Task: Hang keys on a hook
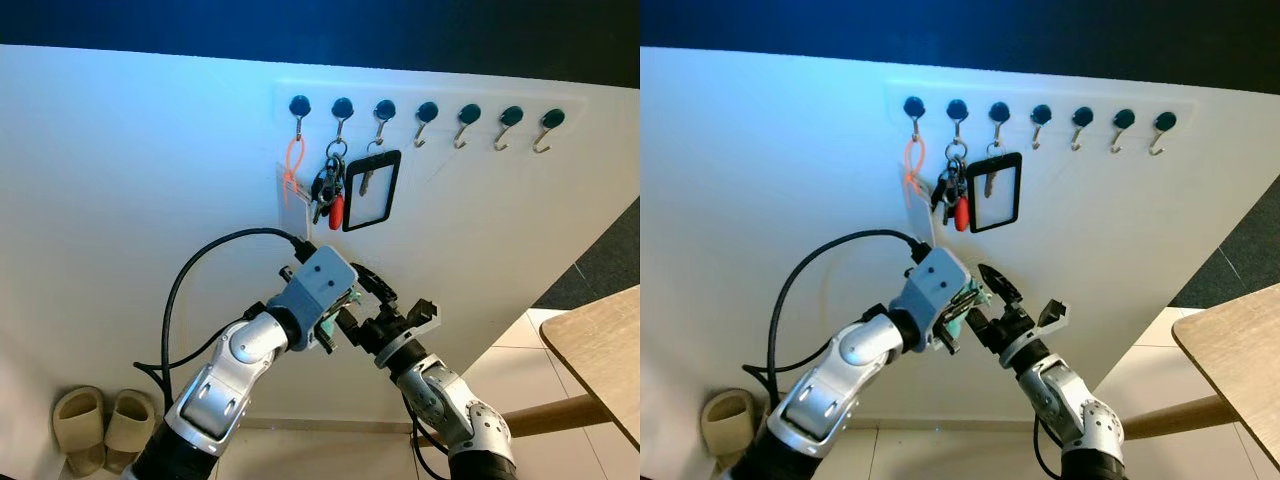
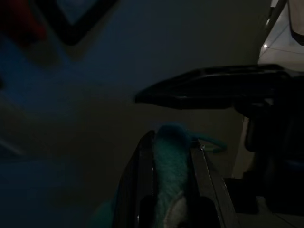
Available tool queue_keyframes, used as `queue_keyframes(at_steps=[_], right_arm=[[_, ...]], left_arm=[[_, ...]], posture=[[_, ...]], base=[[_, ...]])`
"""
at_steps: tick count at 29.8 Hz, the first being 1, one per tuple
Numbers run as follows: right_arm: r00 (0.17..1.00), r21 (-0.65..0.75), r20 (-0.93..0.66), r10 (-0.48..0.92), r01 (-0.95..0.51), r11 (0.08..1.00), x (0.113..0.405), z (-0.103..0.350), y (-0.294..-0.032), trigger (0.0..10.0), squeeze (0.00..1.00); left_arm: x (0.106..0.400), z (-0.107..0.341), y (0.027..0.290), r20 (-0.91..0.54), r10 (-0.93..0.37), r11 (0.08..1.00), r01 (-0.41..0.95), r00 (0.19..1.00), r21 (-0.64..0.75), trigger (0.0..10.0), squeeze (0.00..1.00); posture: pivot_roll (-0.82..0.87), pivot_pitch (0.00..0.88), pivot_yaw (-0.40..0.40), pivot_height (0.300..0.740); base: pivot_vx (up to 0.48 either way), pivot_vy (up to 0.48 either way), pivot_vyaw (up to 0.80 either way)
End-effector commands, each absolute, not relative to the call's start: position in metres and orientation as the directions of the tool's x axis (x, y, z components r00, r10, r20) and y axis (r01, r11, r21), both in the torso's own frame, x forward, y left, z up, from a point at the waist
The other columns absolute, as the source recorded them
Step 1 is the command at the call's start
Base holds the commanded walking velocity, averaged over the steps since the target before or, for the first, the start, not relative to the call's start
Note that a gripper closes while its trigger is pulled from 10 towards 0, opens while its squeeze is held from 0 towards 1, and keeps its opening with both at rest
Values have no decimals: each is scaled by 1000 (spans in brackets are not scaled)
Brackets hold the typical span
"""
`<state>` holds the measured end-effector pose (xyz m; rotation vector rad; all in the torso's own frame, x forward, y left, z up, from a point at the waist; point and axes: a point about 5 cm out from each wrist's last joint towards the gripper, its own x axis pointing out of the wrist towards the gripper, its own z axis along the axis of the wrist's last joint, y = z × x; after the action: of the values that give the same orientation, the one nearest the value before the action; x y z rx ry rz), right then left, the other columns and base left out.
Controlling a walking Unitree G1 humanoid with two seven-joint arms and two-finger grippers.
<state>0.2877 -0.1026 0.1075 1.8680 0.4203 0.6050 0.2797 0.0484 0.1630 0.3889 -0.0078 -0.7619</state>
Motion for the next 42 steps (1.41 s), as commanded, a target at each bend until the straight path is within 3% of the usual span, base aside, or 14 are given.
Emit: queue_keyframes(at_steps=[1, 5, 8, 9, 10, 18, 19, 25, 26, 27, 28, 29, 36, 42], right_arm=[[814, 877, 270, 514, 13, -481, 287, 112, -80, 10000, 0], [817, 876, 267, 510, 15, -483, 287, 111, -81, 9412, 0], [821, 875, 260, 507, 22, -484, 288, 109, -82, 3529, 0], [822, 875, 258, 507, 23, -484, 288, 108, -83, 3529, 0], [824, 875, 256, 506, 26, -484, 288, 108, -83, 392, 0], [826, 876, 246, 506, 33, -480, 288, 105, -84, 0, 0], [827, 879, 241, 508, 35, -475, 289, 104, -85, 10000, 0], [828, 882, 233, 510, 40, -469, 289, 101, -86, 10000, 0], [829, 882, 233, 509, 41, -470, 289, 101, -86, 8235, 0], [829, 881, 232, 509, 42, -470, 289, 101, -86, 4118, 0], [829, 881, 232, 509, 43, -471, 289, 100, -87, 4118, 0], [829, 881, 231, 509, 44, -472, 289, 100, -87, 0, 0], [831, 880, 229, 507, 47, -473, 290, 98, -88, 0, 0], [831, 880, 229, 507, 45, -472, 290, 98, -88, 2157, 0]], left_arm=[[276, 163, 45, -133, -682, 648, 679, 719, 346, 10000, 0], [277, 163, 45, -135, -681, 647, 678, 720, 350, 10000, 0], [278, 163, 47, -136, -676, 649, 673, 724, 354, 10000, 0], [278, 163, 47, -136, -675, 650, 672, 725, 355, 10000, 0], [279, 163, 48, -134, -673, 652, 669, 727, 356, 10000, 0], [280, 164, 49, -131, -667, 657, 662, 734, 361, 10000, 0], [281, 165, 49, -129, -665, 659, 659, 736, 363, 10000, 0], [282, 166, 49, -125, -662, 661, 654, 739, 367, 10000, 0], [283, 166, 49, -124, -662, 662, 654, 739, 367, 10000, 0], [283, 167, 50, -124, -661, 662, 653, 740, 368, 10000, 0], [283, 167, 50, -124, -661, 662, 653, 740, 368, 10000, 0], [283, 167, 50, -123, -660, 663, 652, 741, 369, 10000, 0], [283, 167, 51, -124, -656, 665, 649, 744, 370, 10000, 0], [283, 167, 53, -123, -653, 668, 645, 747, 371, 10000, 0]], posture=[[110, 104, -65, 740], [110, 103, -65, 740], [110, 103, -67, 740], [110, 103, -67, 740], [110, 103, -67, 740], [109, 98, -67, 740], [108, 96, -67, 740], [107, 96, -67, 740], [107, 97, -67, 740], [107, 97, -67, 740], [108, 99, -68, 740], [109, 100, -68, 740], [110, 100, -69, 740], [111, 102, -70, 740]], base=[[0, 0, 0], [0, 0, 0], [0, 0, 0], [0, 0, 0], [0, 0, 0], [0, 0, 0], [0, 0, 0], [0, 0, 0], [0, 0, 0], [0, 0, 0], [0, 0, 0], [0, 0, 0], [0, 0, 0], [0, 0, 0]])
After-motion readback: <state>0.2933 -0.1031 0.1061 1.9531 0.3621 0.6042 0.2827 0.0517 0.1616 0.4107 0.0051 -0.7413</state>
